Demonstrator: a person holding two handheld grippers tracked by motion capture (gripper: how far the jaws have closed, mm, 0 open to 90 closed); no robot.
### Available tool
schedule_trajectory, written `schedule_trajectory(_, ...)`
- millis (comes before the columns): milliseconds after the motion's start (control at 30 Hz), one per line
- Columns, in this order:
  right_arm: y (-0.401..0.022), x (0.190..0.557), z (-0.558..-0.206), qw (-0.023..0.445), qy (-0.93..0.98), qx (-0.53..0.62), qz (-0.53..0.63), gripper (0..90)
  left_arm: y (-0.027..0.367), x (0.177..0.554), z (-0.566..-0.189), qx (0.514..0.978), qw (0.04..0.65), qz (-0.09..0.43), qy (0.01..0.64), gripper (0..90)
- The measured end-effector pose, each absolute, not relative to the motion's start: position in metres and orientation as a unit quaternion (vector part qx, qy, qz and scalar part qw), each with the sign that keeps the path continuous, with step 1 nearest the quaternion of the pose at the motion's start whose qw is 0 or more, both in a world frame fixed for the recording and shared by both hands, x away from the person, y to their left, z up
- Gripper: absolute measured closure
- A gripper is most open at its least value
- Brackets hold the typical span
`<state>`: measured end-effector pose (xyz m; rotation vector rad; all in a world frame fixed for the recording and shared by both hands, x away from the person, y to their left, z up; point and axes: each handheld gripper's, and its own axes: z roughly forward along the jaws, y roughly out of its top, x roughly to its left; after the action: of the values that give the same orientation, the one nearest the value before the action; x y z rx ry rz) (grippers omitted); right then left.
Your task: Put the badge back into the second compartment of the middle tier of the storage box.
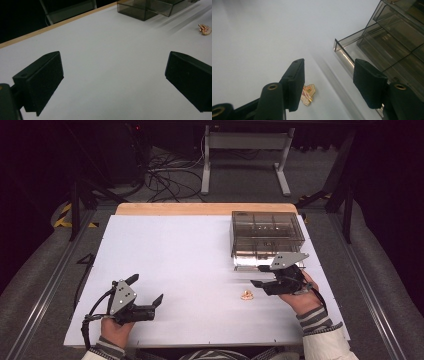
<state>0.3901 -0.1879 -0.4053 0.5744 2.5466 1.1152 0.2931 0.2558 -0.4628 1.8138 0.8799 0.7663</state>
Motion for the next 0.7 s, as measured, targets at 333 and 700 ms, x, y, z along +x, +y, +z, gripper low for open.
schedule_trajectory(333, -0.185, 0.388, -0.408, 0.151, 0.889, 0.201, 0.383, 43.4, 0.256, 0.293, -0.463, 0.742, 0.472, 0.313, 0.358, 2.6)
schedule_trajectory(700, -0.176, 0.382, -0.430, 0.123, 0.895, 0.214, 0.372, 44.1, 0.256, 0.292, -0.462, 0.743, 0.473, 0.313, 0.356, 2.6)
